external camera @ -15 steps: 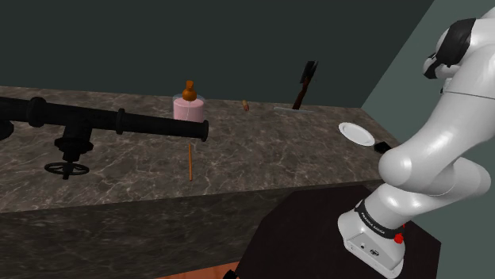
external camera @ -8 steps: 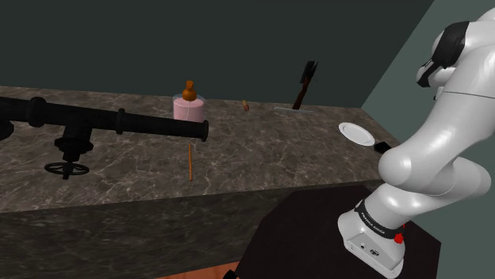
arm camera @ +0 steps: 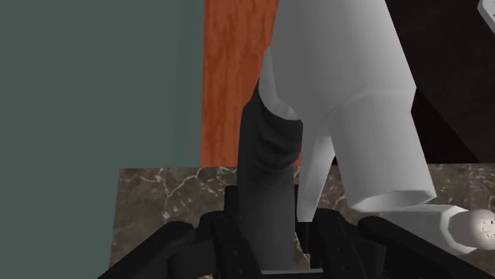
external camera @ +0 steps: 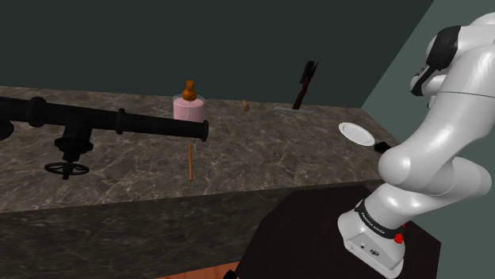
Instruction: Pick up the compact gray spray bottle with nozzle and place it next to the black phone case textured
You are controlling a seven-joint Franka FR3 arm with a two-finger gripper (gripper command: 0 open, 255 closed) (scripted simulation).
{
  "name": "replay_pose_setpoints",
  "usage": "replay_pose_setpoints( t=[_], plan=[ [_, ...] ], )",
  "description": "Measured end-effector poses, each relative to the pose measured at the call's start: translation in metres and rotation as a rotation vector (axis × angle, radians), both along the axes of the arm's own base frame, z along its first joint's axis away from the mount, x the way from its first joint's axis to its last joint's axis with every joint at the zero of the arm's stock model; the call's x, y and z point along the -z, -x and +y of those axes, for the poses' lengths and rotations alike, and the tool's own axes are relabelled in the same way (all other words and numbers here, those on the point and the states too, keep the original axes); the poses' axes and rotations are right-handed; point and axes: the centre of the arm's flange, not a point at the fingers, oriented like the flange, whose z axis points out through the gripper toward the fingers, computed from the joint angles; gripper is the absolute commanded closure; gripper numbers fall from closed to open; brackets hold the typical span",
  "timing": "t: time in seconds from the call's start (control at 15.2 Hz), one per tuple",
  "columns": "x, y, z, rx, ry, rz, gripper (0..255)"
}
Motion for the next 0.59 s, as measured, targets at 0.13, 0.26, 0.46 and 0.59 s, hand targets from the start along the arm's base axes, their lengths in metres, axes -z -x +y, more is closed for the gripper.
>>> replay_pose_setpoints(
  t=[0.13,0.26,0.46,0.59],
  plan=[
    [0.01,-0.002,0.0,0.0,0.0,0.0,255],
    [0.02,-0.002,0.0,0.0,0.0,0.0,255],
    [0.024,-0.002,0.0,0.0,0.0,0.0,255],
    [0.025,-0.002,0.0,0.0,0.0,0.0,255]
  ],
)
